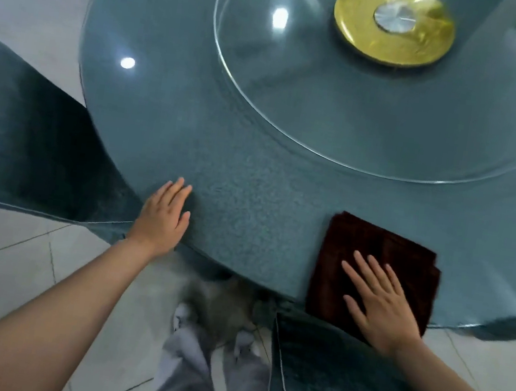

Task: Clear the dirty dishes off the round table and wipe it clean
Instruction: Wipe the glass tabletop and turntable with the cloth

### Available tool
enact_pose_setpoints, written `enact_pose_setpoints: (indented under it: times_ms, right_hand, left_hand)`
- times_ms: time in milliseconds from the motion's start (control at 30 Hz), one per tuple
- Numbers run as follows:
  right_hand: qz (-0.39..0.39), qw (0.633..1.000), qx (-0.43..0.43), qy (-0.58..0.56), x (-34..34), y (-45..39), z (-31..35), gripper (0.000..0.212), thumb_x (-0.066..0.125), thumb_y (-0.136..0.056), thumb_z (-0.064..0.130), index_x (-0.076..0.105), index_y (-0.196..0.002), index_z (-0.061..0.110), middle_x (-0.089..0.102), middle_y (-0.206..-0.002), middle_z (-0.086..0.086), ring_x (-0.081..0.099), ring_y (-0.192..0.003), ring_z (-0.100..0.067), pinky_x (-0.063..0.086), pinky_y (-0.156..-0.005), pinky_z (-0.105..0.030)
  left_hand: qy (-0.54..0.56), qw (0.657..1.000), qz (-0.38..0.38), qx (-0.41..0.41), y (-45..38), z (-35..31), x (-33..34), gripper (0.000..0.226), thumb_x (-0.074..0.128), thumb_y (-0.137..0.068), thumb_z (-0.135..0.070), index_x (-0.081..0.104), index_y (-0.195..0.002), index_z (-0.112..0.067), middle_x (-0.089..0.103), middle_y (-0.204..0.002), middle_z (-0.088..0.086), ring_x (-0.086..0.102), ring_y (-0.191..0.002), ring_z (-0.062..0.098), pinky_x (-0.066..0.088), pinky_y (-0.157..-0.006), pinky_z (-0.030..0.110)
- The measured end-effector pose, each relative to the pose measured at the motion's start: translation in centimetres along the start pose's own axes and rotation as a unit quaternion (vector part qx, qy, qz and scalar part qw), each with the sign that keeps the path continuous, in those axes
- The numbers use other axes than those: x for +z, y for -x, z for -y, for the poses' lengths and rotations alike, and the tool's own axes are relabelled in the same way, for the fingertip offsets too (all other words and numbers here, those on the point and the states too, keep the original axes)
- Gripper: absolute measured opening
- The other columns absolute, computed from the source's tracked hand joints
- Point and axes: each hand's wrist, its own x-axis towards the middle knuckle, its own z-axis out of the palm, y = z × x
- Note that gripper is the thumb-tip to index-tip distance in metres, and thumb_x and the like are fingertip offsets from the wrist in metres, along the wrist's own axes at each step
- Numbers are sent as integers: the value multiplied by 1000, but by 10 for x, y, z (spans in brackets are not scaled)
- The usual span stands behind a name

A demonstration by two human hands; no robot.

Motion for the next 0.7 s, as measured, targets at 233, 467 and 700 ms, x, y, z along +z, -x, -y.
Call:
enact_pose_setpoints:
  times_ms: [233,467,700]
  right_hand:
    - [-9,996,88,-11,-5,-35,55,62,18,-98,57,14,-155,33,12,-163,1,4,-151,-20,9,-121,-46]
    - [-42,996,31,-69,-12,-152,213,64,35,-96,54,22,-154,32,13,-163,1,10,-151,-22,7,-120,-46]
    - [-59,972,204,-98,-2,-81,164,63,36,-95,53,24,-154,34,14,-163,6,11,-151,-18,11,-122,-44]
  left_hand:
    - [-26,999,-3,24,-84,21,-12,69,22,-91,-45,33,-149,-9,26,-158,12,21,-146,33,14,-118,48]
    - [-35,998,-15,45,-91,38,-2,63,29,-91,-40,36,-149,-17,30,-157,6,25,-145,27,17,-119,46]
    - [-34,998,-23,43,-92,40,-2,63,29,-89,-39,38,-147,-17,32,-156,6,27,-144,27,16,-118,46]
